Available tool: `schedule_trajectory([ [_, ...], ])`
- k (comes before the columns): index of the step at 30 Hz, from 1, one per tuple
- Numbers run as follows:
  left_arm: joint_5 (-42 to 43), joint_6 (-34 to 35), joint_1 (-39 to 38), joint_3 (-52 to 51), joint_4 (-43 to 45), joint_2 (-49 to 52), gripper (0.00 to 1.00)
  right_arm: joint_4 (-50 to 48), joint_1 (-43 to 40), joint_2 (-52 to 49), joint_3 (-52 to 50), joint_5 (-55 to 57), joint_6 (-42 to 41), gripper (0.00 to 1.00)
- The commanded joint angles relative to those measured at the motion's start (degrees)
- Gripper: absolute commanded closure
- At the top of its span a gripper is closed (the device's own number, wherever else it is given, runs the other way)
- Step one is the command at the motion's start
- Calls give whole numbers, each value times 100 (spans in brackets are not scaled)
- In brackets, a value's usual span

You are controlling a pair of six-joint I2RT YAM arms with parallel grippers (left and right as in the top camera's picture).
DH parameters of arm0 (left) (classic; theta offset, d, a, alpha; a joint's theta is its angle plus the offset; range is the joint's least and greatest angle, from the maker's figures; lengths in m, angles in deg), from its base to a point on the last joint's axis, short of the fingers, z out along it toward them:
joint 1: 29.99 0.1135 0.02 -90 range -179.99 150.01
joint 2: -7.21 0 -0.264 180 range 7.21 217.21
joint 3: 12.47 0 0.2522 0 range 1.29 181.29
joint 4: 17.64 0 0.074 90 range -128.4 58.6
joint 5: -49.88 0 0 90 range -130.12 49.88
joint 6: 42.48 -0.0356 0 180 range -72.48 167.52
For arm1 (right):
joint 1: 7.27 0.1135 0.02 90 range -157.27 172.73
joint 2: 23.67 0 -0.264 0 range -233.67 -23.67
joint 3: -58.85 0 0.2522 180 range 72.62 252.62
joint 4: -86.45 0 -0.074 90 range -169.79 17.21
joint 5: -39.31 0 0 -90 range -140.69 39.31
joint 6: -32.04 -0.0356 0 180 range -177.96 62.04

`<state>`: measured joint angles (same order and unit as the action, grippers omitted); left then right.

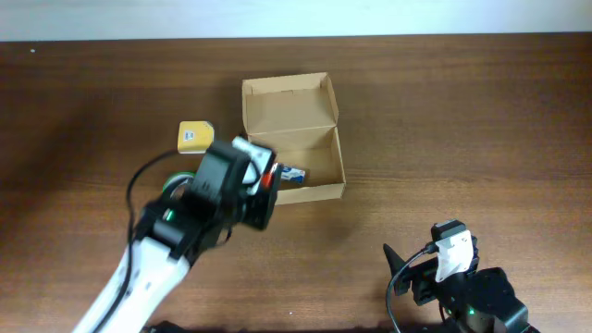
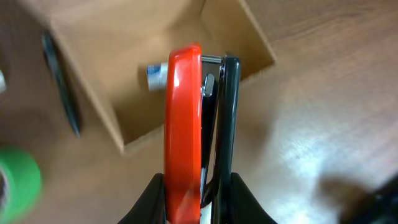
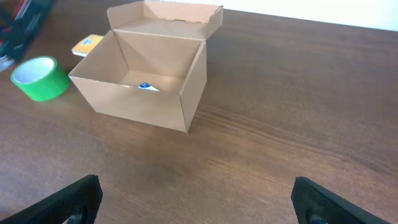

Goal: Pack container
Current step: 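Carry the stapler into the cardboard box and lower it inside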

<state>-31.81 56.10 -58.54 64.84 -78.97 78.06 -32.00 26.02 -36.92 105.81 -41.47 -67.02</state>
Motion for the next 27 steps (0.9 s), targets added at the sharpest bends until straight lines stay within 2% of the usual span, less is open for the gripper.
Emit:
schedule_trajectory([
  [1,-87,-1154,-17,614,15,730,93,-20,-24,42,-15,92,-44,1],
  [7,-485,-2240,-15,1552,-170,1954,93,-20,-24,42,-15,92,-44,1],
  [13,-730,-3106,-15,1788,-240,2601,94,-17,-24,42,-15,92,-44,1],
  [27,-667,-3228,-15,1788,-173,3412,94,-20,-24,42,-15,92,-44,1],
])
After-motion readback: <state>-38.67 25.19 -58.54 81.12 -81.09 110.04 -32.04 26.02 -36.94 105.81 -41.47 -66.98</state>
